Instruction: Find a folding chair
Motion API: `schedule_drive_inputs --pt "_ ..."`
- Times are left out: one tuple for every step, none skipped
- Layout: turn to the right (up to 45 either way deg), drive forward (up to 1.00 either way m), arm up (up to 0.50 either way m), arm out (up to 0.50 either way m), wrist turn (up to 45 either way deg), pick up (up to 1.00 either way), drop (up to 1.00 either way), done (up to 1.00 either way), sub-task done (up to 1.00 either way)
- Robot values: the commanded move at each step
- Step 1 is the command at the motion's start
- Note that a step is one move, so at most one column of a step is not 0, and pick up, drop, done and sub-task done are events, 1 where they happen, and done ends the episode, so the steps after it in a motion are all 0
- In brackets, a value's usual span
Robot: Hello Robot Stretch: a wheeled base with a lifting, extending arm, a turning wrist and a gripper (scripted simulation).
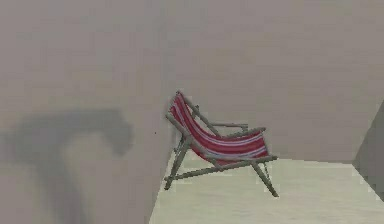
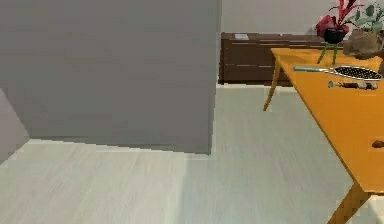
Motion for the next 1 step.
schedule_drive_inputs --pt "0.0 0.4 0.0 0.0 0.0 0.0 0.0 0.0 0.0"
